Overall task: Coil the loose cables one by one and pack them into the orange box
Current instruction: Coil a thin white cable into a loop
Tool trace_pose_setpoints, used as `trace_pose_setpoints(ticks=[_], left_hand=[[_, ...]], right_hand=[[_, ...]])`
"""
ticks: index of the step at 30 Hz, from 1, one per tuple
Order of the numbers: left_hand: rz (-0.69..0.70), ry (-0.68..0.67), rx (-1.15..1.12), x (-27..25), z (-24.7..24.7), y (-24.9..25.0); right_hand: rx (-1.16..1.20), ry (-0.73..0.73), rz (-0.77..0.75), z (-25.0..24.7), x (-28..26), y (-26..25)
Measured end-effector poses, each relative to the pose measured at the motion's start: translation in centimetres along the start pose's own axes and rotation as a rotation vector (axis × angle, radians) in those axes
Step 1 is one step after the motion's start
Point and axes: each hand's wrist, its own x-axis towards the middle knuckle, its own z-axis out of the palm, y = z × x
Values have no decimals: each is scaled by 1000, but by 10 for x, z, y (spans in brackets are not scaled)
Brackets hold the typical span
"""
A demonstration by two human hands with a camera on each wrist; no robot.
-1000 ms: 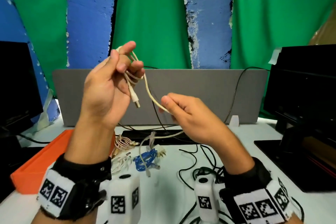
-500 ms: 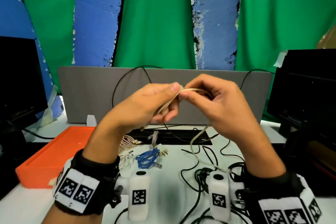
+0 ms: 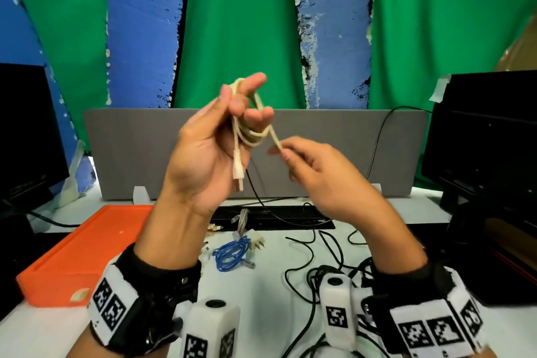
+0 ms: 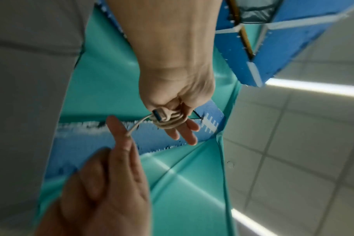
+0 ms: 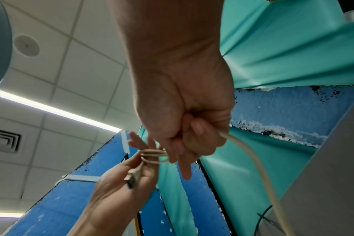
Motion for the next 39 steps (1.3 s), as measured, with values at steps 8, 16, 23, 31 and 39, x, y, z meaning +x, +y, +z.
trace_pose_setpoints(ticks=[8, 16, 23, 31, 39], left_hand=[[187, 14, 1645, 3, -25, -16], [-396, -242, 900, -4, -22, -8], [-338, -133, 284, -1, -20, -14], [-325, -160, -216, 3, -10, -22], [-67, 122, 424, 0, 13, -29]], right_hand=[[-144, -194, -101, 11, -8, -17], [118, 229, -115, -8, -6, -10], [88, 250, -131, 10, -3, -11], [167, 368, -47, 29, -4, -24], [659, 324, 74, 22, 2, -26]])
